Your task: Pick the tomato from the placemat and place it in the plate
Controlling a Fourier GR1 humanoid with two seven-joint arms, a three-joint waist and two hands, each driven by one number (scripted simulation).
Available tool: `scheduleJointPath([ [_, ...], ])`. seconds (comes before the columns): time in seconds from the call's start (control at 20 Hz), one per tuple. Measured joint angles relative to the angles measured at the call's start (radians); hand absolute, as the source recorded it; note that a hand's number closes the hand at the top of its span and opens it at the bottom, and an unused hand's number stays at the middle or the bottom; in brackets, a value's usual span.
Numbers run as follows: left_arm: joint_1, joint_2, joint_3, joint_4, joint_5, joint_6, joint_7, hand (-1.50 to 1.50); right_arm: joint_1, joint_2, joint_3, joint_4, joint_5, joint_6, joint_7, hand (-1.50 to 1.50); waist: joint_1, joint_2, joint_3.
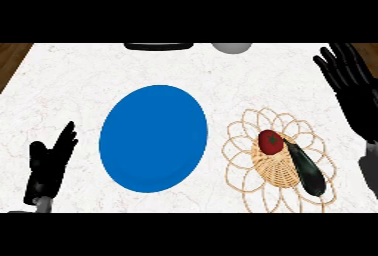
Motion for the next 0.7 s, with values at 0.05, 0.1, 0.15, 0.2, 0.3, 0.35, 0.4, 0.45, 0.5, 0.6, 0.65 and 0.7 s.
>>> scheduleJointPath([
  [0.05,0.013,-0.008,-0.002,-0.015,0.002,-0.007,-0.003,0.00,-0.012,-0.008,-0.018,0.020,-0.001,0.016,-0.002,1.50,0.005,0.003,0.002],
  [0.1,0.013,-0.022,-0.005,-0.007,0.002,-0.012,-0.010,0.00,-0.031,-0.020,-0.037,0.054,-0.002,0.041,-0.011,1.50,0.010,0.006,0.003],
  [0.15,0.008,-0.032,-0.007,-0.004,0.007,-0.022,-0.012,0.00,-0.065,-0.032,-0.059,0.095,-0.007,0.058,-0.011,1.50,0.014,0.009,0.004],
  [0.2,0.004,-0.052,-0.020,-0.003,0.003,-0.020,-0.008,0.00,-0.098,-0.042,-0.075,0.144,-0.009,0.081,-0.019,1.50,0.019,0.011,0.005],
  [0.3,-0.009,-0.081,-0.034,-0.005,0.016,-0.029,0.013,0.00,-0.146,-0.089,-0.125,0.242,-0.024,0.150,-0.050,1.50,0.027,0.016,0.006],
  [0.35,-0.010,-0.090,-0.037,-0.008,0.023,-0.032,0.013,0.00,-0.147,-0.151,-0.113,0.243,0.047,0.147,-0.051,1.50,0.023,0.019,0.001],
  [0.4,-0.015,-0.107,-0.047,-0.012,0.032,-0.039,0.013,0.00,-0.144,-0.176,-0.114,0.265,0.107,0.107,-0.058,1.50,0.024,0.023,0.001],
  [0.45,-0.018,-0.123,-0.058,-0.016,0.038,-0.045,0.013,0.00,-0.140,-0.177,-0.123,0.299,0.146,0.058,-0.072,-1.50,0.028,0.026,0.003],
  [0.5,-0.018,-0.133,-0.061,-0.013,0.046,-0.056,0.003,0.00,-0.129,-0.167,-0.135,0.334,0.174,0.016,-0.098,-1.50,0.029,0.026,0.004],
  [0.6,-0.024,-0.156,-0.073,-0.010,0.050,-0.062,0.001,0.00,-0.116,-0.133,-0.160,0.411,0.205,-0.038,-0.181,-1.50,0.032,0.026,0.007],
  [0.65,-0.025,-0.163,-0.074,-0.009,0.051,-0.064,0.001,0.00,-0.108,-0.119,-0.175,0.447,0.208,-0.041,-0.230,-1.50,0.032,0.025,0.008],
  [0.7,-0.027,-0.171,-0.077,-0.012,0.053,-0.066,0.002,0.00,-0.108,-0.101,-0.183,0.493,0.214,-0.039,-0.284,-1.50,0.034,0.024,0.009],
])
